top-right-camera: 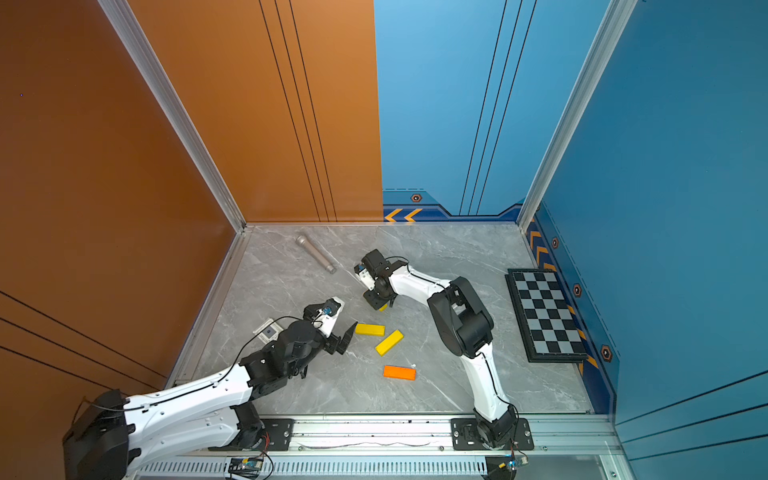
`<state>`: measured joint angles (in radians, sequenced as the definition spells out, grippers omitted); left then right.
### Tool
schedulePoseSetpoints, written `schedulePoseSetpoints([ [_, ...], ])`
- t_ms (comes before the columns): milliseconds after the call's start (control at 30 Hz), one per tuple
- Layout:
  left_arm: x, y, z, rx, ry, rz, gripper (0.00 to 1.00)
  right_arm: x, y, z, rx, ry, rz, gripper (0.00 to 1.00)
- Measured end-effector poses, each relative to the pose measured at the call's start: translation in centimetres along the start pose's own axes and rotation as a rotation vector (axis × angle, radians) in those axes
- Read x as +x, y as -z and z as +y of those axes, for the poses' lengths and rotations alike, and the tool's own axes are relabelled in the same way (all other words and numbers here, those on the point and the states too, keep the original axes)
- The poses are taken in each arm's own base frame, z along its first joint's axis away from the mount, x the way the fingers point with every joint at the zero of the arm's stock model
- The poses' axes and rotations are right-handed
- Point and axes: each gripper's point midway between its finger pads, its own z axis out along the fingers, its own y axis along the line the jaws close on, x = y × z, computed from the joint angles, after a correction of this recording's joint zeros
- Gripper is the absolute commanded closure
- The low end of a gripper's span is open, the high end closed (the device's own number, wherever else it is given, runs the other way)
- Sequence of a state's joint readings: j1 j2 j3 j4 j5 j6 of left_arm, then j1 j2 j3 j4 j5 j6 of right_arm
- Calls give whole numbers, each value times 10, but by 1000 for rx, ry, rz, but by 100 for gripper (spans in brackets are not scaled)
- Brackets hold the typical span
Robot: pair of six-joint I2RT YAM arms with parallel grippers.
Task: Assemble the letter p with building blocks
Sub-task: Move the building block to the center of the board.
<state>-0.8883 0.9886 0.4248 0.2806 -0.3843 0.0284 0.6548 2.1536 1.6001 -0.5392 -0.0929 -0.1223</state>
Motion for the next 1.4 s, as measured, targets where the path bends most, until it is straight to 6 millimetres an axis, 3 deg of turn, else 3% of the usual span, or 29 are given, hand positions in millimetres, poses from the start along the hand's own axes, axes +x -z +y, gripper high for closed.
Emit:
schedulePoseSetpoints([
  [1033, -3, 1, 1, -5, 9, -10, 1, -25, -10, -12, 60, -275, -40, 71],
  [1167, -3, 1, 1, -5, 9, -10, 1, -25, -10, -11, 61, -292, -40, 54],
  [1400, 1, -1, 0, -5, 15, 2, 1, -22, -14, -11, 67, -301, -41, 48],
])
